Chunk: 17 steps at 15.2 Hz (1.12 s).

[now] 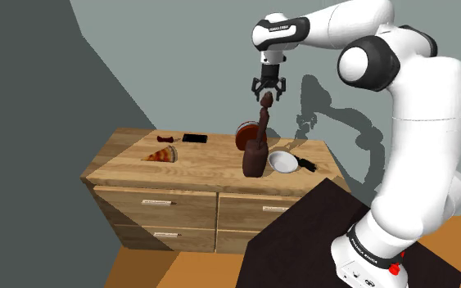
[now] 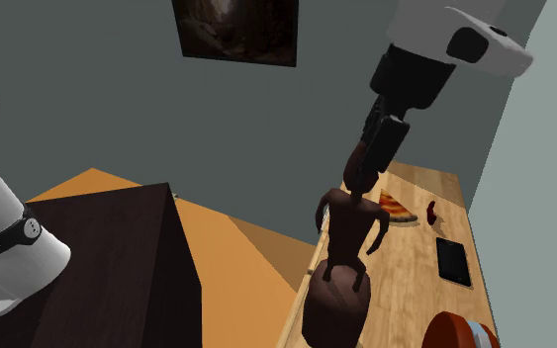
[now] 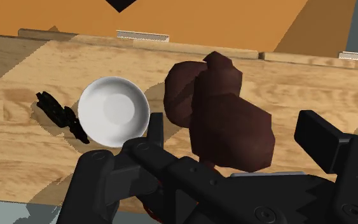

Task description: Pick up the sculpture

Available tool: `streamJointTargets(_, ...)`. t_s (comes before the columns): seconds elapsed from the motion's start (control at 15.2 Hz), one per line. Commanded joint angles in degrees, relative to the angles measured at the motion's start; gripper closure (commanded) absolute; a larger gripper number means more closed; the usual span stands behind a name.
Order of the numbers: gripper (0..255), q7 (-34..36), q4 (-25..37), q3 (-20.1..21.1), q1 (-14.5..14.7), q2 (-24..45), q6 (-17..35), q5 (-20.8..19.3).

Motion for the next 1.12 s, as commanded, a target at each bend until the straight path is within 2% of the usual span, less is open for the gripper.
streamJointTargets(0.0, 0, 0.6, 6.5, -0.1, -1.1, 5.6, -1.8, 1.2)
streamJointTargets(0.2, 0, 1.8, 18.6, -0.1, -3.1, 14.7, -5.8, 2.8)
streamJointTargets(0.79, 0, 1.5, 14.3, 0.0, -2.9, 15.6, -0.6, 2.9)
streamJointTargets(0.86, 255, 1.4, 14.1, 0.0, -2.9, 15.4, -0.5, 2.9)
streamJointTargets(1.06, 255, 1.4, 13.9, 0.0, -2.9, 15.4, -0.5, 2.9)
